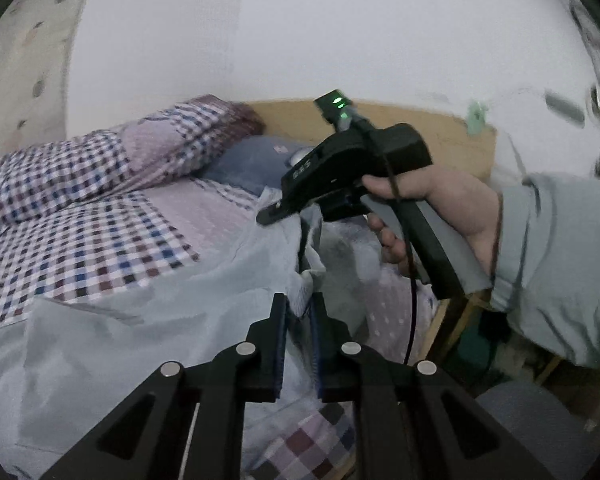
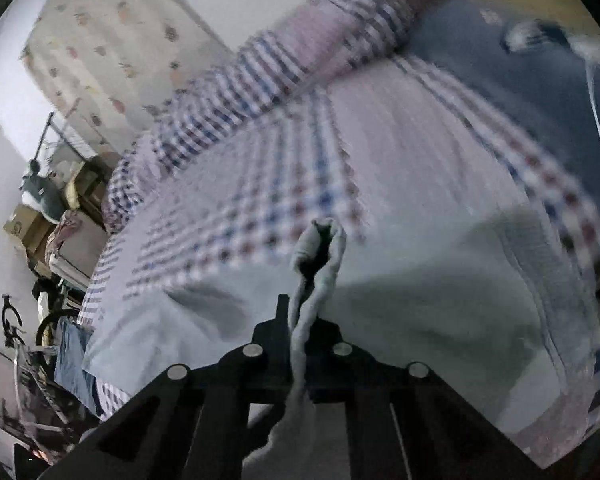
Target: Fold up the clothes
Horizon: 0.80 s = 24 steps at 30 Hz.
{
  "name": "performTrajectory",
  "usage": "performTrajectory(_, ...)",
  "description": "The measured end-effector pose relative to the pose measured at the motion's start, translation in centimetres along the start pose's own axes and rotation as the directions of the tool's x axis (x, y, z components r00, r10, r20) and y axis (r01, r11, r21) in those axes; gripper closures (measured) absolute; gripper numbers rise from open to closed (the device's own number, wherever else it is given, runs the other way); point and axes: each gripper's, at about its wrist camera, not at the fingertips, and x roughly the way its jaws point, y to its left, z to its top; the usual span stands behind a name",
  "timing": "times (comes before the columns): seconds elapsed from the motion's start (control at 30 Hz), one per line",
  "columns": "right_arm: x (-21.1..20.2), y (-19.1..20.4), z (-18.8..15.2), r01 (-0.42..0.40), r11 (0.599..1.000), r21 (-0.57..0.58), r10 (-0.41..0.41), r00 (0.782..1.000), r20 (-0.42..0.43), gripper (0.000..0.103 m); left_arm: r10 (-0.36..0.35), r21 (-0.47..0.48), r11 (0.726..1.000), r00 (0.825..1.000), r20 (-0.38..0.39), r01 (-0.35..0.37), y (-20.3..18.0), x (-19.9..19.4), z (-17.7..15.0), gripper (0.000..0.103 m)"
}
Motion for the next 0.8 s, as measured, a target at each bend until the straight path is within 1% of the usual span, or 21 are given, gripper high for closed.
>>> performTrajectory(0.13,-0.1,8.5,2.5,-0.007,0.996,-0.091,0.011,0.999,0.046,0.099,0.037,-0.101,0.994,0.995,0.096,-0.027,5.1,-4.8,1.7,0.093)
performTrajectory(0.2,1.3,13.4,3.6,0.005,0.989,-0.146,0.001,0.999,0.039,0.099,0.059,-0.153,0.988,0.988,0.143,-0.037,7.7,-7.3,2.6,0.093)
performTrajectory(0.27,3.4,17.8,4.1,0.008,0.981,-0.193,-0.003,1.0,0.025,0.099,0.144,-0.201,0.974,0.973,0.183,-0.106,11.1,-10.0,2.7,0.093)
performTrajectory(0.33,6.1,22.3,4.3,-0.004,0.972,-0.235,0.006,1.0,0.006,0.099,0.207,-0.256,0.954,0.959,0.193,-0.154,14.4,-12.1,2.4,0.093)
performTrajectory(0.37,7.4,24.8,4.2,-0.018,0.967,-0.254,0.018,1.0,-0.003,0.099,0.239,-0.298,0.939,0.951,0.198,-0.174,16.7,-13.7,1.9,0.093)
performTrajectory(0.43,9.7,29.3,3.6,-0.042,0.954,-0.296,0.039,0.999,-0.016,0.099,0.288,-0.346,0.915,0.935,0.206,-0.206,19.6,-16.0,0.9,0.093)
performTrajectory(0.47,10.9,31.7,3.2,-0.054,0.946,-0.32,0.049,0.999,-0.023,0.099,0.316,-0.366,0.903,0.925,0.209,-0.226,21.1,-17.3,0.4,0.093)
performTrajectory(0.57,15.0,39.3,1.6,-0.087,0.904,-0.419,0.072,0.996,-0.05,0.1,0.402,-0.434,0.856,0.89,0.215,-0.281,25.8,-21.4,-1.6,0.093)
performTrajectory(0.6,16.7,42.1,0.9,-0.098,0.888,-0.449,0.077,0.995,-0.065,0.1,0.432,-0.452,0.838,0.877,0.21,-0.305,27.3,-22.7,-2.4,0.093)
performTrajectory(0.67,19.7,46.2,-0.4,-0.113,0.868,-0.483,0.081,0.993,-0.088,0.1,0.492,-0.487,0.8,0.848,0.197,-0.351,30.3,-25.1,-3.8,0.093)
performTrajectory(0.73,22.6,50.0,-1.8,-0.129,0.848,-0.514,0.084,0.99,-0.109,0.1,0.532,-0.518,0.765,0.83,0.17,-0.384,32.8,-26.7,-5.8,0.093)
performTrajectory(0.8,25.6,53.0,-3.1,-0.15,0.835,-0.529,0.091,0.986,-0.136,0.1,0.567,-0.56,0.72,0.813,0.132,-0.411,35.7,-28.3,-7.8,0.093)
